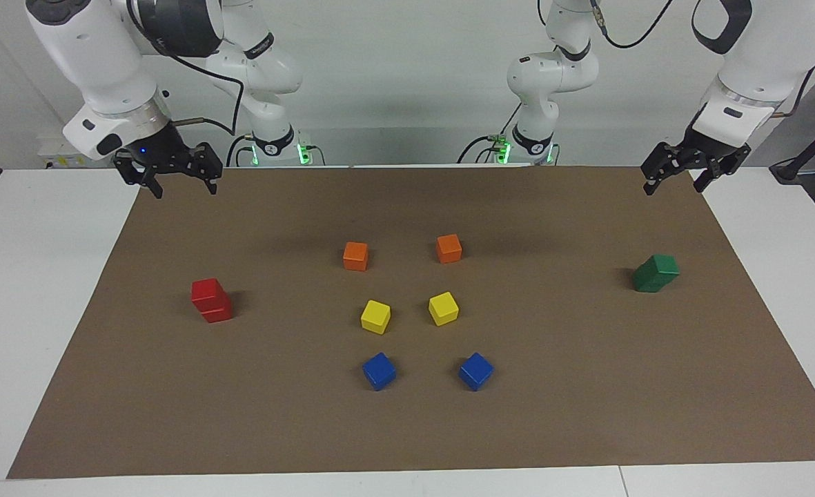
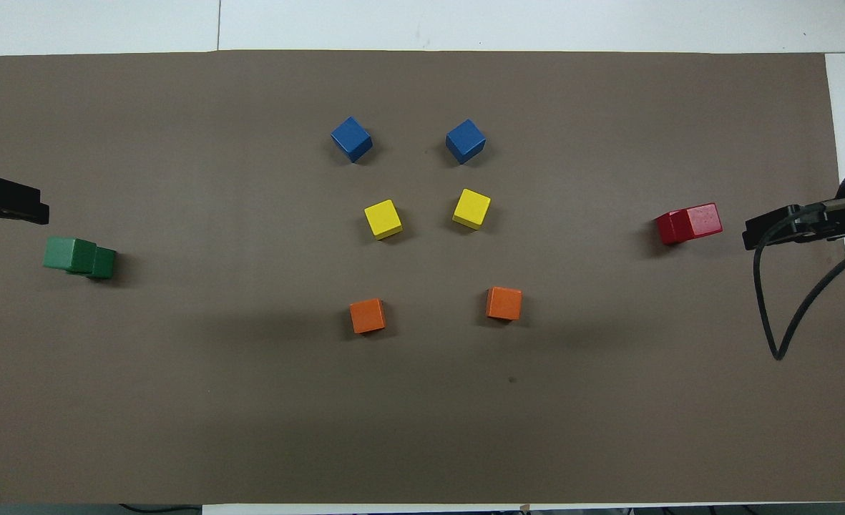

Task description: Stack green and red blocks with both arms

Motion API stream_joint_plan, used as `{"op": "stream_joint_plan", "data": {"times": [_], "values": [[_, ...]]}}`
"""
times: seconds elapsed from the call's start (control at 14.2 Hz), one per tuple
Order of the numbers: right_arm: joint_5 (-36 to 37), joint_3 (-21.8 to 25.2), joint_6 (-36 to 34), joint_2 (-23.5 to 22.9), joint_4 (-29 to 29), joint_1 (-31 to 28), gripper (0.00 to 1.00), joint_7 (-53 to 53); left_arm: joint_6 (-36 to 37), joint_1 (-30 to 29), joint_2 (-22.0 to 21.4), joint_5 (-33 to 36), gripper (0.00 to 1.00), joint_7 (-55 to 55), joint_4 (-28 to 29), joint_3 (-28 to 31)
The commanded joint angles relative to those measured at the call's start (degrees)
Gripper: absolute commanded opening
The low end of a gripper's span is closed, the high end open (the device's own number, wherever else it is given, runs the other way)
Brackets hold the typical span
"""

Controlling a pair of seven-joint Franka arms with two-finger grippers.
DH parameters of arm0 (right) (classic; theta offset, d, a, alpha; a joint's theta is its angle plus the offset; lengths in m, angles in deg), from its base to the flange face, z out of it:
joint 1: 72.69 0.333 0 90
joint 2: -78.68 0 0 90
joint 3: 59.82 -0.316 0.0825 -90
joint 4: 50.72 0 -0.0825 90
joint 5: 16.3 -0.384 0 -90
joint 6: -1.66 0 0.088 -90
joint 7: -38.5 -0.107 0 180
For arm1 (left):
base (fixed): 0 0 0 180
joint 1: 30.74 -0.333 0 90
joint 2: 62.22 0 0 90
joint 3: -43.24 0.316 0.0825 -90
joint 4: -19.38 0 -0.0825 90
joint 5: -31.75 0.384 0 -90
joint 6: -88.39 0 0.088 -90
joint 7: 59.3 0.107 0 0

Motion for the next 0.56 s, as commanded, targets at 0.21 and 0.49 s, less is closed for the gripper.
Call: {"op": "stream_joint_plan", "data": {"times": [0.21,0.49], "values": [[-0.99,-0.01,0.07,0.2,-0.25,-0.55,0.99,-0.82,0.33,-0.27,-1.53,-0.68,1.0,-0.57,1.36,-0.63],[-0.99,-0.01,0.07,0.29,-0.6,-0.73,0.99,-0.91,0.33,-0.27,-1.53,-0.68,1.0,-0.57,1.36,-0.55]]}}
